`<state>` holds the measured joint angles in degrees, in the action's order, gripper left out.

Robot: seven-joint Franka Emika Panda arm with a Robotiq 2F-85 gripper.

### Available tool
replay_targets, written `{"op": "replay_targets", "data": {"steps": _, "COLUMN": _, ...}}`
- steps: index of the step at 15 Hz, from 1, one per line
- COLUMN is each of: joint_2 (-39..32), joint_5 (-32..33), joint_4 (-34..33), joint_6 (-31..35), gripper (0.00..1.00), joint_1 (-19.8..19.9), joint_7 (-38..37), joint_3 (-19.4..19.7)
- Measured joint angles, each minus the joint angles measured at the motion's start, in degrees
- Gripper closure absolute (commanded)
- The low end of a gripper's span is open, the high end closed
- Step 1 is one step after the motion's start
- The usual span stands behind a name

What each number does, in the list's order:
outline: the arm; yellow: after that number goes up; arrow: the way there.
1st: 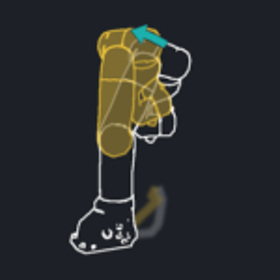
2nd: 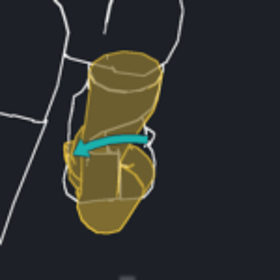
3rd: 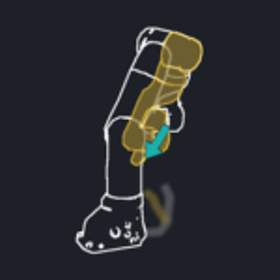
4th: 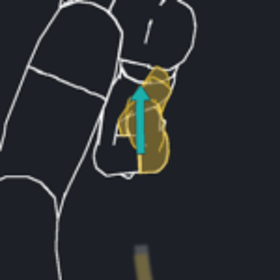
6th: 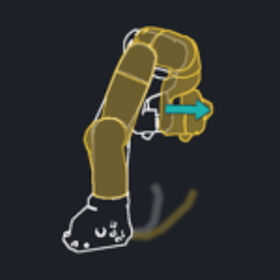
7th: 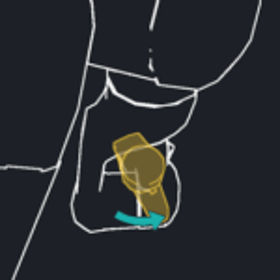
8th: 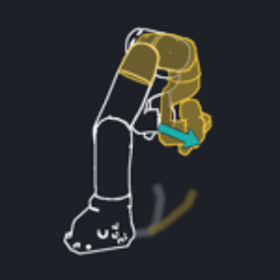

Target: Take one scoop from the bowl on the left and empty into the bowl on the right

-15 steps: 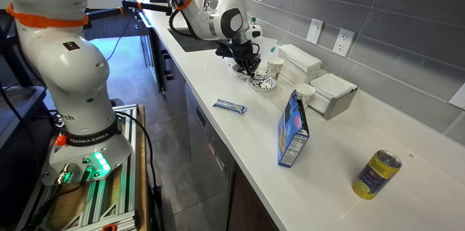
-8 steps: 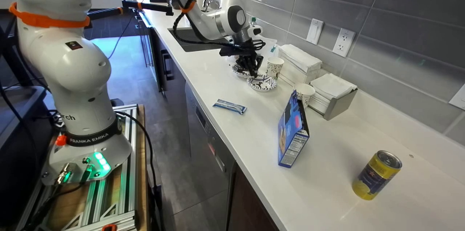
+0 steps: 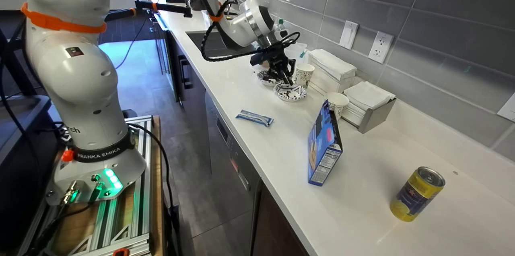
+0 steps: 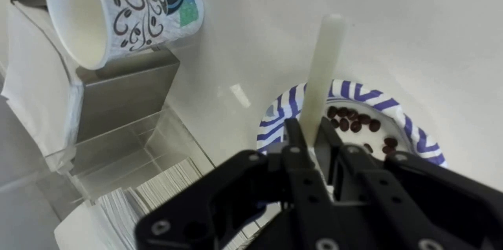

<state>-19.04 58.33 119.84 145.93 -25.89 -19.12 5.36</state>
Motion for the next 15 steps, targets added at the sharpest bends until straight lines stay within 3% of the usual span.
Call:
{"op": "replay_targets", "data": {"steps": 7, "joint_2": -2.41, "joint_5": 14.78, "joint_4": -2.52, "joint_6": -8.47, "gripper": 0.97, "joint_1": 2.00, "joint_7": 0.92, "joint_3": -7.25}}
{"op": "replay_targets", "data": {"steps": 15, "joint_2": -2.63, "joint_5": 29.00, "joint_4": -1.14, "joint_6": -12.40, "gripper": 0.97, "joint_1": 6.12, "joint_7": 5.93, "joint_3": -10.72}}
